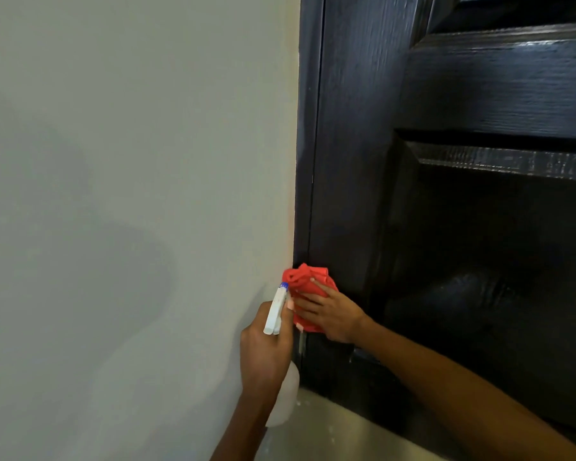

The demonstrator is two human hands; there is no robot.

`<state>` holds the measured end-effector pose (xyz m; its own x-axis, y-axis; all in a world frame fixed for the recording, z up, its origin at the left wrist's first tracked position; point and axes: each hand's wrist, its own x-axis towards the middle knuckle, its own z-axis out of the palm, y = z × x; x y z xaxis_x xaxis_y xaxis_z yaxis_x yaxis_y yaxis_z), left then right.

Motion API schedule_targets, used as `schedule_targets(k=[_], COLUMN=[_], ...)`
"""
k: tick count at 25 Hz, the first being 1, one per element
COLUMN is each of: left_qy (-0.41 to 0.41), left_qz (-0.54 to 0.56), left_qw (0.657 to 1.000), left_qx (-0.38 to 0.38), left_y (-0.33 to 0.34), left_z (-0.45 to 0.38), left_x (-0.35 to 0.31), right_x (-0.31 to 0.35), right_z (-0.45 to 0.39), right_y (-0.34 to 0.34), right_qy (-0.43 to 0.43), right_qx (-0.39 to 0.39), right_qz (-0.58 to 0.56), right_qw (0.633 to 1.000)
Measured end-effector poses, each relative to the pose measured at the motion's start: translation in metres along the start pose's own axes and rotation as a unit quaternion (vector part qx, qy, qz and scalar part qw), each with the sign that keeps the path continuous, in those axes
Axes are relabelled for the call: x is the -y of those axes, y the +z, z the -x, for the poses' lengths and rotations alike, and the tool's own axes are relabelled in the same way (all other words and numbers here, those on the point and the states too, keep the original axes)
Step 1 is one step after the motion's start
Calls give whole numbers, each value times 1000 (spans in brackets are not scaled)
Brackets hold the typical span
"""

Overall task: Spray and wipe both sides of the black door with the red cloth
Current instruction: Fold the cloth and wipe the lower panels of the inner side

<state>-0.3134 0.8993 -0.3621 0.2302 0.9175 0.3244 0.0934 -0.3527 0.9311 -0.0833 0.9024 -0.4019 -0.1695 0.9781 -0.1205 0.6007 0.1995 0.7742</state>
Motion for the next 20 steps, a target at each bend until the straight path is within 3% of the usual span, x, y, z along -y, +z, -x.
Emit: schedule_targets(k=[1, 3, 6, 8, 10, 13, 15, 18, 20], left_qy=[-2, -20, -52, -62, -63, -35, -29, -48, -45], left_qz=[5, 12, 28, 30, 23, 1, -8, -15, 0], left_qw=[1000, 1000, 998, 998, 998, 999, 999, 998, 997], left_qx=[1, 5, 10, 4, -2, 0, 14, 41, 54], left_y=[-1, 0, 1, -1, -3, 0, 2, 8, 12], left_z=[2, 2, 4, 5, 5, 5, 6, 13, 17], left_x=[1, 2, 7, 10, 15, 27, 31, 37, 36], right_x=[-7, -37, -74, -69, -43, 10, 35, 39, 40], right_z=[0, 7, 11, 4, -3, 3, 6, 14, 32], right_y=[-5, -29, -57, -59, -44, -6, 14, 27, 28], right_qy=[12, 118, 291, 317, 289, 159, 102, 121, 203], right_qx=[-24, -100, -232, -260, -232, -93, -21, -56, -103], right_qz=[7, -15, -56, -70, -99, -77, -72, -87, -105], right_qw=[1000, 988, 926, 910, 923, 980, 992, 987, 968])
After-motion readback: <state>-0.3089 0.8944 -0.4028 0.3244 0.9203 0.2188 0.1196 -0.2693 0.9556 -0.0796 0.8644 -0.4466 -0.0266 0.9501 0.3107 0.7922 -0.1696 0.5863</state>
